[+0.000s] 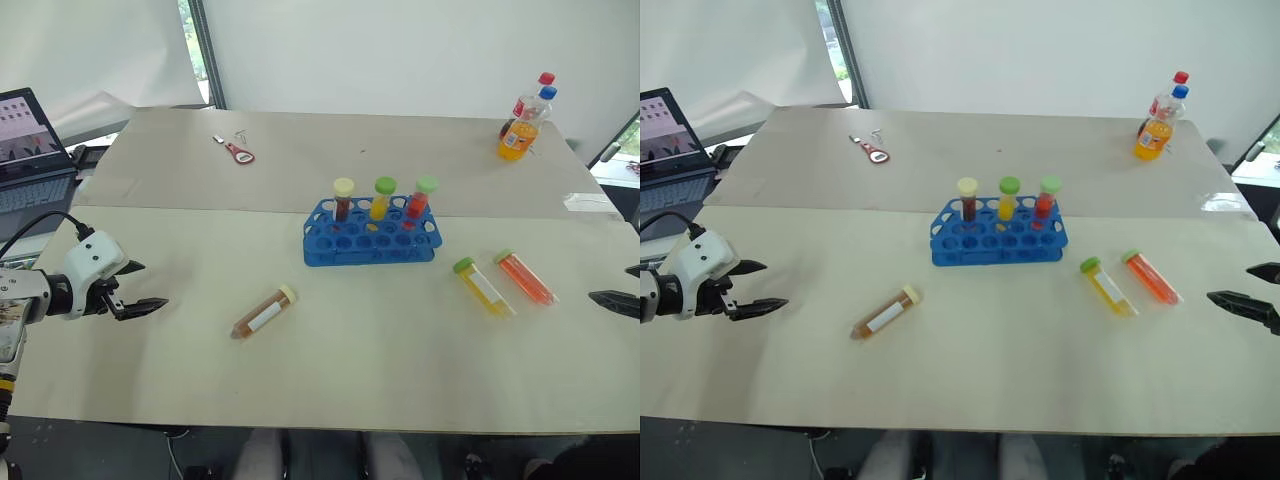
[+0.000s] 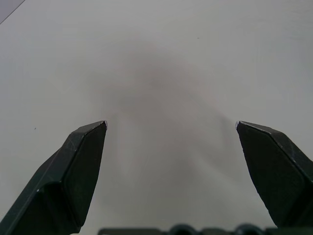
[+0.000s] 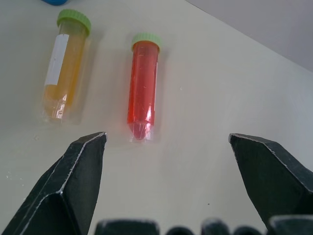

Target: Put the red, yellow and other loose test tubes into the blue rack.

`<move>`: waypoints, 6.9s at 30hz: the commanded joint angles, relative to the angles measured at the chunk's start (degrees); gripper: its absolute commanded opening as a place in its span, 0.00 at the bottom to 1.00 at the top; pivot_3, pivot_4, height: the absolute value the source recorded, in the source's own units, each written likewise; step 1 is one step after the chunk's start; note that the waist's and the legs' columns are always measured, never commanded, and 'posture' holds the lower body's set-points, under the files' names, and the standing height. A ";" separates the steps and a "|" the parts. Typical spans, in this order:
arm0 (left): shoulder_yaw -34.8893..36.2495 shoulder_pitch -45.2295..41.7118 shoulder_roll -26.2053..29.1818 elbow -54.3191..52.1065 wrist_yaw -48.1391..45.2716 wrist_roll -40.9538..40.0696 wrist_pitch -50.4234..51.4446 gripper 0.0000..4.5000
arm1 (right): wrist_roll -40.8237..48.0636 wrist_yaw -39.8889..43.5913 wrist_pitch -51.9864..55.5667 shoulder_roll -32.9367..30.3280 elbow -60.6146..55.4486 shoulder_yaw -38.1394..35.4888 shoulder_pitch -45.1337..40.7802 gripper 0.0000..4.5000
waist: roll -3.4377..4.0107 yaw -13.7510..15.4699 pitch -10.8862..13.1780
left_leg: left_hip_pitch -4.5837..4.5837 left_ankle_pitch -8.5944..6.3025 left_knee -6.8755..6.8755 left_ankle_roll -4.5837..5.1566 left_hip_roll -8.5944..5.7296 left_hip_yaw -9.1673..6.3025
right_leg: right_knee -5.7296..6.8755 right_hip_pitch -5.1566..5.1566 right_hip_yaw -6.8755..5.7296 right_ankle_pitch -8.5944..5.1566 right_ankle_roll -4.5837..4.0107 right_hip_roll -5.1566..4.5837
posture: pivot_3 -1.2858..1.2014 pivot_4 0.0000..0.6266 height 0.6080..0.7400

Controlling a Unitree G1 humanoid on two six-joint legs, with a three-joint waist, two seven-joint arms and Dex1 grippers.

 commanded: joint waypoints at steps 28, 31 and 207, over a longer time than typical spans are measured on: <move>-13.05 -13.14 -15.96 -30.82 0.86 -14.72 14.69 1.00 | -6.42 -6.47 11.42 6.48 2.94 20.62 -25.52 0.99 | 0.01 -0.05 -0.01 | -0.01 0.02 0.05 -0.02 -0.03 -0.02 | 0.03 0.01 0.02 0.01 -0.01 -0.01 | 0.52 0.24 0.51; -16.47 -16.05 -19.18 -31.80 0.46 -14.88 14.69 1.00 | -8.89 -8.23 12.74 8.57 4.57 23.74 -29.06 0.99 | 0.02 0.06 -0.01 | -0.01 0.02 0.07 -0.02 -0.04 -0.02 | 0.04 0.02 0.03 0.01 -0.01 -0.01 | 0.52 0.24 0.51; -24.14 -14.38 -22.52 -34.93 -2.09 -14.52 11.49 1.00 | -12.30 -1.26 31.29 12.96 3.24 54.60 -47.29 0.74 | 0.18 0.13 -0.04 | -0.27 0.02 -0.01 0.02 -0.17 -0.46 | -0.32 0.01 -0.09 0.01 0.00 0.00 | 0.52 0.24 0.51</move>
